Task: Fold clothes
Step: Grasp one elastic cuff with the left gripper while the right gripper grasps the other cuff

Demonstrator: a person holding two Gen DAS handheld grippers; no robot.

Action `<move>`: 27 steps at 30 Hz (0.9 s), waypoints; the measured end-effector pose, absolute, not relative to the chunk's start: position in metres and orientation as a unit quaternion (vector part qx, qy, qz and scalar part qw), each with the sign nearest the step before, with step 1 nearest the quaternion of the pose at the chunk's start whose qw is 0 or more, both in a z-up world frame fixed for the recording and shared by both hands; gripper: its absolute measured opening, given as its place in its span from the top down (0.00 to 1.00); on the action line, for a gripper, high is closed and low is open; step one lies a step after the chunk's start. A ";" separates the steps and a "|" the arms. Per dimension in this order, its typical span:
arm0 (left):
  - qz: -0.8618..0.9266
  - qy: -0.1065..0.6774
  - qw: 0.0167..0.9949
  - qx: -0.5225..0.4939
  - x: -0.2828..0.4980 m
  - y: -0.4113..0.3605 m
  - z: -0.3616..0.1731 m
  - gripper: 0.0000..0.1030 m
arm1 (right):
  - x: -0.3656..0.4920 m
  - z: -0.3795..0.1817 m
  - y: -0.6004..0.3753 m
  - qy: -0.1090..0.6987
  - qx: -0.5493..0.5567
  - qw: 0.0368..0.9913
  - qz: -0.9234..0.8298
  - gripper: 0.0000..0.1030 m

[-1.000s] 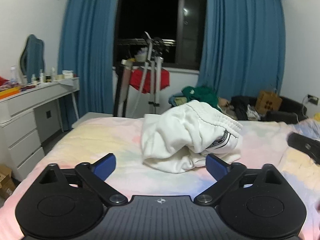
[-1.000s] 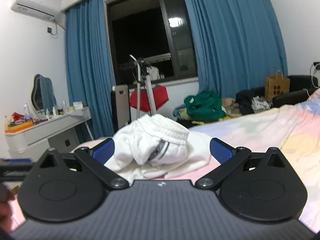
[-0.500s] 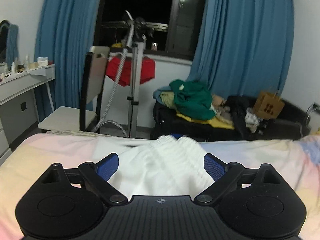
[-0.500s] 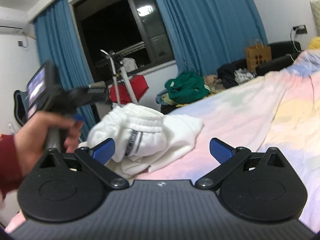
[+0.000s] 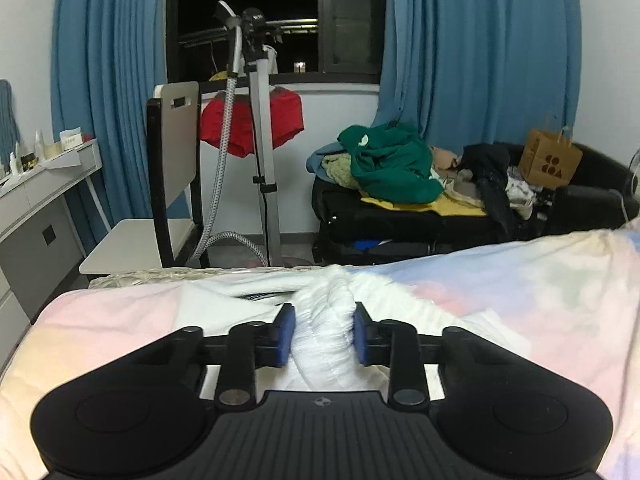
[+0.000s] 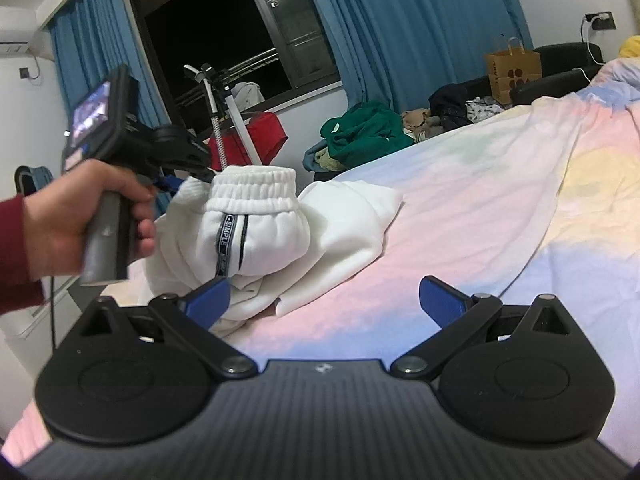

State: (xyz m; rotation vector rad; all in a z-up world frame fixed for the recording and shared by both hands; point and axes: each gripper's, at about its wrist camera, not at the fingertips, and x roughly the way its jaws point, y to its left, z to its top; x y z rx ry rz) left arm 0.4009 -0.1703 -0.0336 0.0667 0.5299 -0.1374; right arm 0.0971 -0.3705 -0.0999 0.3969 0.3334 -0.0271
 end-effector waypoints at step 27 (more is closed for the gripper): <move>-0.118 0.303 0.945 0.022 0.156 -0.002 -0.115 0.75 | 0.107 -0.133 -0.300 0.300 0.166 0.937 0.064 0.19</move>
